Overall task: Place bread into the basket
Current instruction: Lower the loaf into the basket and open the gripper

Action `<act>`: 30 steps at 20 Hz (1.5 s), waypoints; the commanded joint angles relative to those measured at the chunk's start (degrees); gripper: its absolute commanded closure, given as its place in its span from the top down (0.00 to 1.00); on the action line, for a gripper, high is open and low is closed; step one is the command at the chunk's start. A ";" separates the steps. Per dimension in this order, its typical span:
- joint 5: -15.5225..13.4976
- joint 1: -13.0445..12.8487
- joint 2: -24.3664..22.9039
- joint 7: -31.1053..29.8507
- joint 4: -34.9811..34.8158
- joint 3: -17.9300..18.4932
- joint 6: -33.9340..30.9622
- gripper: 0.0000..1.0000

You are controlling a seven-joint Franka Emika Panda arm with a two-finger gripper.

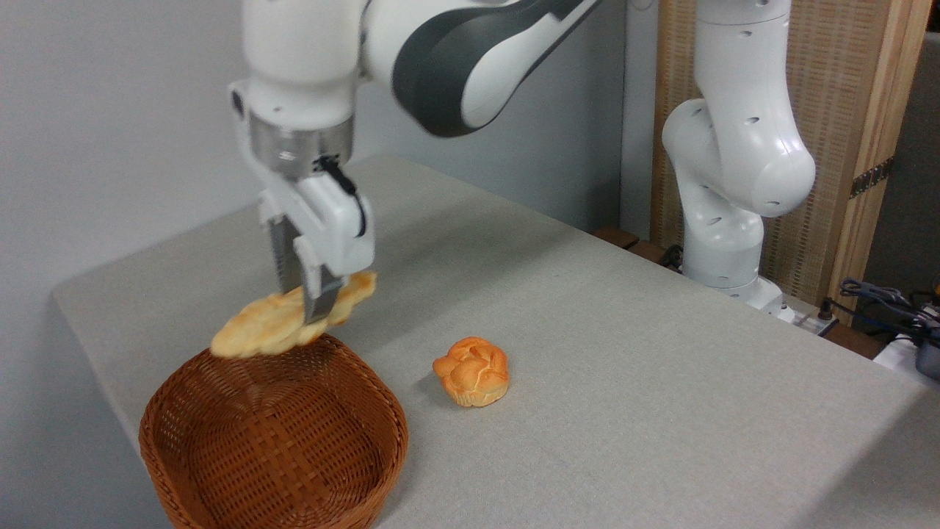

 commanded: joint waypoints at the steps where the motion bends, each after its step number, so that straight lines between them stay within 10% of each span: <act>1: -0.62 1.10 2.39 -1.06 2.79 -0.87 2.84 0.61; 5: -0.53 1.10 4.67 -1.15 2.78 -0.96 6.70 1.00; 20: -0.71 1.89 4.77 -1.68 3.05 -1.40 6.54 1.00; 23: -0.01 9.77 2.66 -2.29 3.05 -8.39 3.56 1.00; 26: 8.40 18.05 0.38 -7.63 3.05 -17.90 0.31 1.00; 30: 21.60 18.33 -2.26 -10.38 2.96 -19.51 -9.00 1.00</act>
